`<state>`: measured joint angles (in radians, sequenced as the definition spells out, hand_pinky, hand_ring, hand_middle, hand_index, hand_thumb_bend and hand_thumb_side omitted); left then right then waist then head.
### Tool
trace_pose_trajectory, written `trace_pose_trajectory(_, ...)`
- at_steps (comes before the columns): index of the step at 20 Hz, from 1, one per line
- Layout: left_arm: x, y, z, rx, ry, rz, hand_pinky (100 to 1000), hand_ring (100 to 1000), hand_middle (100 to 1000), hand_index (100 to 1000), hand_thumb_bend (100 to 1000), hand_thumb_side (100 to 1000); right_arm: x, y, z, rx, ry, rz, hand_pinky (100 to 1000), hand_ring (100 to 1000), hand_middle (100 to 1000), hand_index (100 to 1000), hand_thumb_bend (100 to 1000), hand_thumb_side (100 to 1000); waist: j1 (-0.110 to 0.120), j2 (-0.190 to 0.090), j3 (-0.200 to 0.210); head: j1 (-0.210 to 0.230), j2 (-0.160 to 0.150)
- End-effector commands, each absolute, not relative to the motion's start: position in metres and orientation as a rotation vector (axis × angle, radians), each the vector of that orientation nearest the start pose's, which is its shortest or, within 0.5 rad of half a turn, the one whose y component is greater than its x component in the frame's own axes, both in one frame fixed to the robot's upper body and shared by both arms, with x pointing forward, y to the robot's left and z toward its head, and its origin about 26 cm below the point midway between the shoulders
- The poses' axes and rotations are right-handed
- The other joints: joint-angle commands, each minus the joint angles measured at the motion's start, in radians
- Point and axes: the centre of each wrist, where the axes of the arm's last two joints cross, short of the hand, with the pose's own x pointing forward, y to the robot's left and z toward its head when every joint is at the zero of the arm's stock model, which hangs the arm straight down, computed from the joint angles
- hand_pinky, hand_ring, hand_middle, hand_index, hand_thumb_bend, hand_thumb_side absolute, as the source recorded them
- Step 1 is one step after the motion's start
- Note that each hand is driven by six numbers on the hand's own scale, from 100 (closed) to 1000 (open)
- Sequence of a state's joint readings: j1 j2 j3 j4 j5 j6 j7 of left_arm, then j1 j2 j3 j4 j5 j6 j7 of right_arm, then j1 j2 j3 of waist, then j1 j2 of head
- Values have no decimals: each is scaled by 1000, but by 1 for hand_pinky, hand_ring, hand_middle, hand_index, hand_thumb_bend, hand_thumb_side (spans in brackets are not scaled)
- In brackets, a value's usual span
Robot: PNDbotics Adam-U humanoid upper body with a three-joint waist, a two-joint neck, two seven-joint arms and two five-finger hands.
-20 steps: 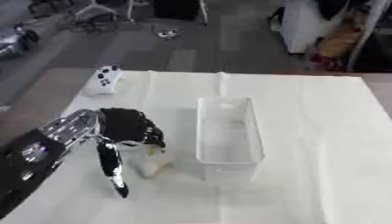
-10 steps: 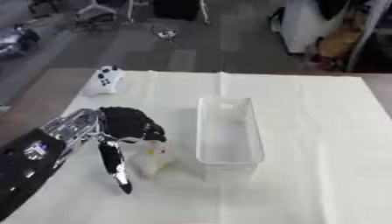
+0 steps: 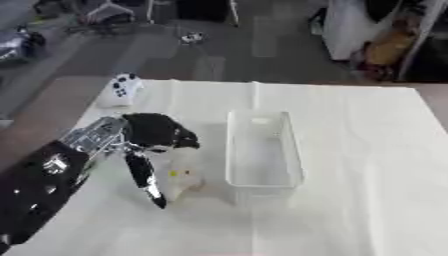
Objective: Pick up objects on the table and place them in the box.
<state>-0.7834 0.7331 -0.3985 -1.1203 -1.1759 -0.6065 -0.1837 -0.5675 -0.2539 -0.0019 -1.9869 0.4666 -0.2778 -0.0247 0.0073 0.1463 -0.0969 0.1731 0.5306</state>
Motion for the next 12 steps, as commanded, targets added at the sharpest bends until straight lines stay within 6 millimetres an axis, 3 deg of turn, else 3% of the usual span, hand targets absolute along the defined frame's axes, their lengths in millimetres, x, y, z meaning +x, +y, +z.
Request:
trace_pose_trajectory(1,438,345,198,-1415,1514,2748,726,843,922,1000,1000,917,313,-218,279,683,3195,-733,135,413,507,586,477,1000,2,-10,-3,12,-13)
trace_pose_trajectory(10,443,349,173,-1345,1507,2816,687,803,916,997,1000,868,313,-215,281,661,3189,-756,132,412,506,586,478,1000,0,-3,-14,19,-21)
trace_pose_trajectory(11,443,348,173,-1329,1526,2802,598,705,841,945,939,757,313,-215,281,660,3188,-758,131,412,505,585,478,1000,0,-3,-14,19,-21)
trace_pose_trajectory(12,443,347,173,-1317,1546,2785,588,691,831,939,926,750,313,-215,281,659,3187,-760,131,412,505,585,478,1000,1,-3,-14,20,-20)
